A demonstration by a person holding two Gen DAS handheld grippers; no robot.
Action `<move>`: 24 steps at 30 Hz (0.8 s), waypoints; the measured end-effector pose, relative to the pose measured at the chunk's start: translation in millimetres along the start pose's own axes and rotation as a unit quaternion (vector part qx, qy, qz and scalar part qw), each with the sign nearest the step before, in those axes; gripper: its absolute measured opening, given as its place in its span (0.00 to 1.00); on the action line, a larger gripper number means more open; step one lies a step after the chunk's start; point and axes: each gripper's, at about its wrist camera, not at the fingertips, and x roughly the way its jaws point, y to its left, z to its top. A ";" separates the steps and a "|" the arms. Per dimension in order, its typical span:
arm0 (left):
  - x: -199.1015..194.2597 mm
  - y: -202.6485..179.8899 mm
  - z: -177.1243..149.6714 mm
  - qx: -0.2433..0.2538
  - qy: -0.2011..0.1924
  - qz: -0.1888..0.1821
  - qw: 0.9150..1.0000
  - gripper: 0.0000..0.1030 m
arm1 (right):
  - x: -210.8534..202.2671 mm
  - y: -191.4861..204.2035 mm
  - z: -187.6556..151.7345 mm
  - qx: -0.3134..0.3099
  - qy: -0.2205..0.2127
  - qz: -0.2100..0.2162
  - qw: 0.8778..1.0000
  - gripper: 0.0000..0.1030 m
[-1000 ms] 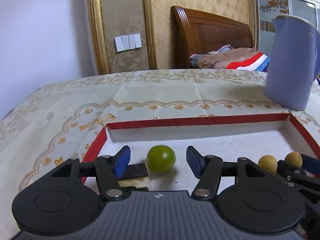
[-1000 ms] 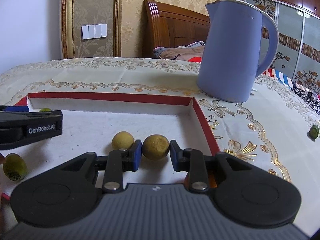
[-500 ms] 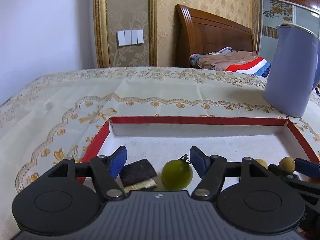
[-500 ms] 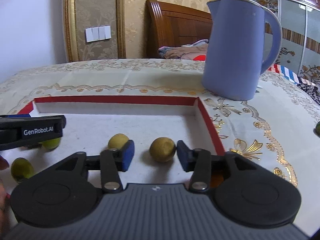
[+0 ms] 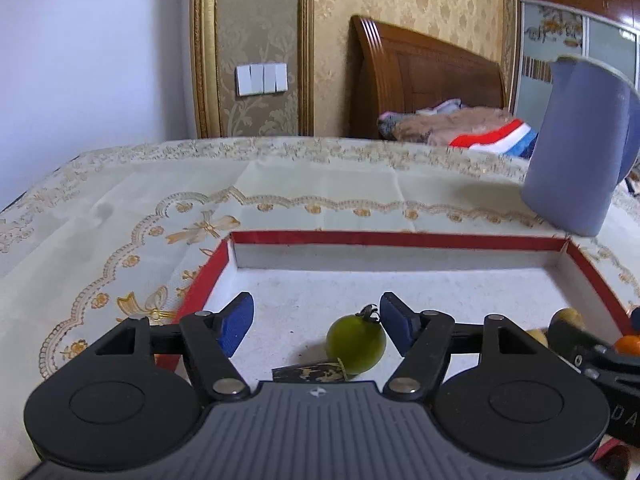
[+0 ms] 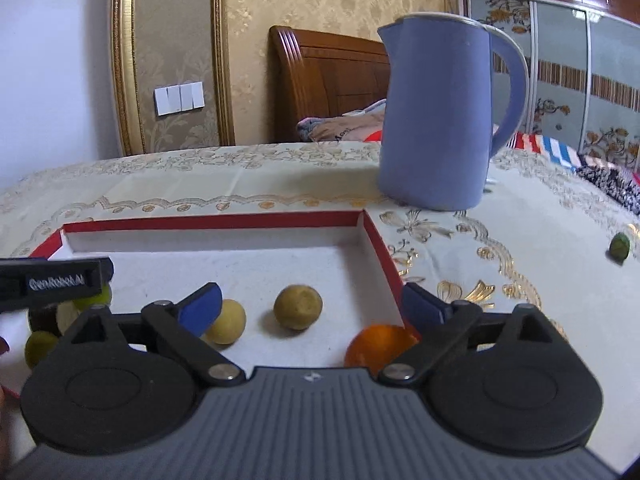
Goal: Organize fruits
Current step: 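Lower the green tomato and lime into the tray and open both grippers, then withdraw both tools from the tray toward the fruits beside it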
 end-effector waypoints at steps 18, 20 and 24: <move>-39.1 23.5 -18.4 -0.039 -0.010 0.000 0.999 0.68 | -39.6 1.5 -9.1 -0.013 -0.087 0.009 0.996 1.00; -43.2 23.6 -21.9 -0.030 -0.011 0.007 0.999 0.68 | -42.8 2.5 -11.1 -0.019 -0.089 0.005 0.996 1.00; -52.4 24.2 -28.9 -0.025 -0.013 0.011 1.000 0.68 | -52.2 0.0 -13.6 -0.021 -0.100 0.001 0.995 1.00</move>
